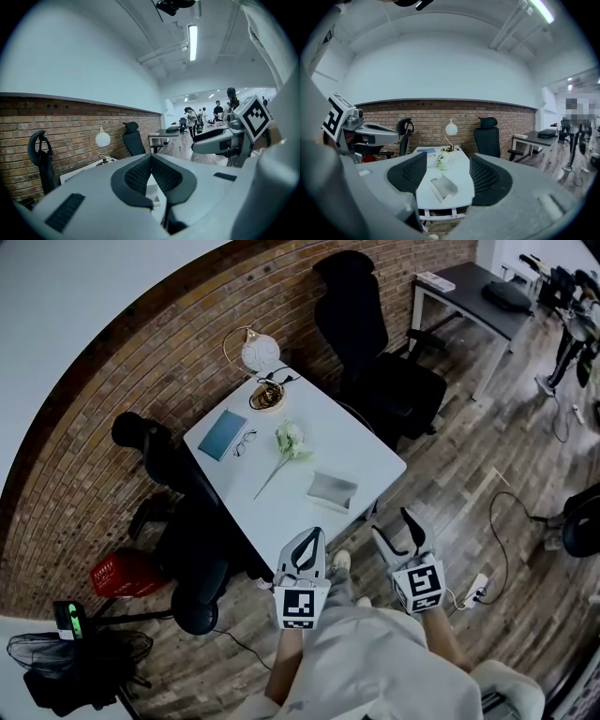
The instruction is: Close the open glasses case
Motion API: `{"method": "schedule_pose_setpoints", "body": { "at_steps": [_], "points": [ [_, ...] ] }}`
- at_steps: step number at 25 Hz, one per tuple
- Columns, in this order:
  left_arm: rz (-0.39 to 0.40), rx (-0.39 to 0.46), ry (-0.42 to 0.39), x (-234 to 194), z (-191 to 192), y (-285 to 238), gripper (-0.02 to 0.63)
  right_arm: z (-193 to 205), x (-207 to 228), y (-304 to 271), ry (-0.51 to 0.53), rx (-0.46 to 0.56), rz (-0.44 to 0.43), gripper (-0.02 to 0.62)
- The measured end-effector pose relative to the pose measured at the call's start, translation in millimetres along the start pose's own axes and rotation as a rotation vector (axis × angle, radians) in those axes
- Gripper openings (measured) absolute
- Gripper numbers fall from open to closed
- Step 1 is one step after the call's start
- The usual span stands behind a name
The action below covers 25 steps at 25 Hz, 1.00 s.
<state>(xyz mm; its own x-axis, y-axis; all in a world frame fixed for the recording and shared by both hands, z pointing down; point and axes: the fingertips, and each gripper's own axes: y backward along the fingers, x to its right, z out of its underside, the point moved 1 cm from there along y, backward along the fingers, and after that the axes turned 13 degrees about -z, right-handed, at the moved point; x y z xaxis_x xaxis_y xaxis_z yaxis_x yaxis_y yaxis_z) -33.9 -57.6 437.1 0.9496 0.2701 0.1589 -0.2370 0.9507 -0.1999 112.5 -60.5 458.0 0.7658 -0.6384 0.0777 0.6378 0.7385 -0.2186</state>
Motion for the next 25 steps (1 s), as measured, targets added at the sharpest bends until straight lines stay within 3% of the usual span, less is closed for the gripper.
{"method": "schedule_pose_setpoints", "body": {
  "at_steps": [25],
  "points": [
    [0.153, -0.059, 0.004, -47.4, 15.1, -138.1, 0.005, -7.0, 66.2, -110.8, -0.034, -0.107, 0.11, 0.287]
  ]
}}
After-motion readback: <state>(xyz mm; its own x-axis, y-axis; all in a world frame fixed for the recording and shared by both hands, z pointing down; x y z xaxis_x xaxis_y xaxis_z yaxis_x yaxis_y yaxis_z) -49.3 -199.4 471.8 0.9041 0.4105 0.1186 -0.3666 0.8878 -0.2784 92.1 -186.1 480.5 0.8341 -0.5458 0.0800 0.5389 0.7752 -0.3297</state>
